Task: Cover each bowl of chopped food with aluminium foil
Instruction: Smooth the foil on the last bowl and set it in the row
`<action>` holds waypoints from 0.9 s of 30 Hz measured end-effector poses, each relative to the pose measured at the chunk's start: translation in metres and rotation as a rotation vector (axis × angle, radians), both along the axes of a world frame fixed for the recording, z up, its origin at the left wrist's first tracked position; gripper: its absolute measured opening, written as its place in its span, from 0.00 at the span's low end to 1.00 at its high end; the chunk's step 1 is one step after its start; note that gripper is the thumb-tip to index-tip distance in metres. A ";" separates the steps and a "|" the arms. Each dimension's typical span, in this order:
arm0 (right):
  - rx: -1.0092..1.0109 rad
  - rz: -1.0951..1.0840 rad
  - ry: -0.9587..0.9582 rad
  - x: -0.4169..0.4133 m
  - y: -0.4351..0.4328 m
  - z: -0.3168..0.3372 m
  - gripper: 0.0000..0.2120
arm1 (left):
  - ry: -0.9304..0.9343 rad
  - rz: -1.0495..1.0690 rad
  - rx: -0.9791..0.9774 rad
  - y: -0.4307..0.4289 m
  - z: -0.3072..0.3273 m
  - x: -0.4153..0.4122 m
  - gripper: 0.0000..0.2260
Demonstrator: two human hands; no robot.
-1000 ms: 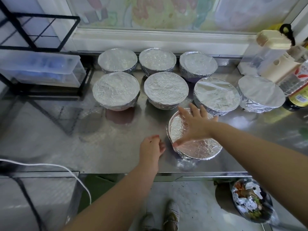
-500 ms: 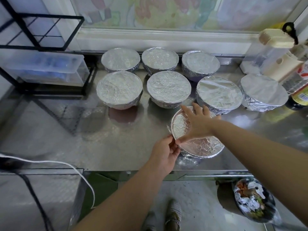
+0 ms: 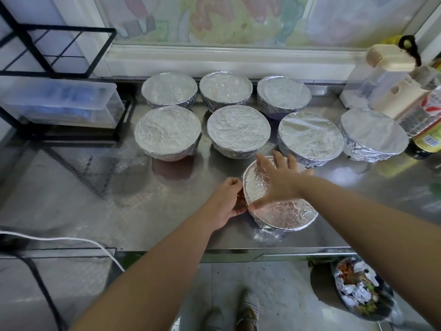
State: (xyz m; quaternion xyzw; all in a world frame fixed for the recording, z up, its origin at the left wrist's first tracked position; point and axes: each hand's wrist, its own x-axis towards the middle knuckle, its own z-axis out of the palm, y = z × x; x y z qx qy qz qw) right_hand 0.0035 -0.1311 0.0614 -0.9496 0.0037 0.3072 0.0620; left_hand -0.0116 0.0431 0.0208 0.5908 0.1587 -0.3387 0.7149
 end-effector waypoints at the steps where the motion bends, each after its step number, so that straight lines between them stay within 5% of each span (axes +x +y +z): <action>1: -0.001 0.000 0.002 0.000 0.000 0.000 0.73 | -0.028 -0.042 0.029 0.001 0.001 0.004 0.08; 9: -0.007 -0.044 -0.008 -0.003 0.005 0.001 0.72 | -0.454 -0.309 0.423 0.001 0.000 0.023 0.11; 17: 0.022 -0.341 -0.004 -0.010 0.011 -0.004 0.77 | -0.747 -0.421 0.750 -0.008 0.014 0.054 0.12; 20: 0.025 -0.248 -0.045 -0.008 0.009 -0.002 0.73 | -0.690 -0.317 0.685 -0.007 0.006 0.050 0.11; 27: 0.037 -0.143 -0.004 0.003 0.006 -0.010 0.78 | -0.136 0.207 0.071 0.001 -0.005 -0.002 0.08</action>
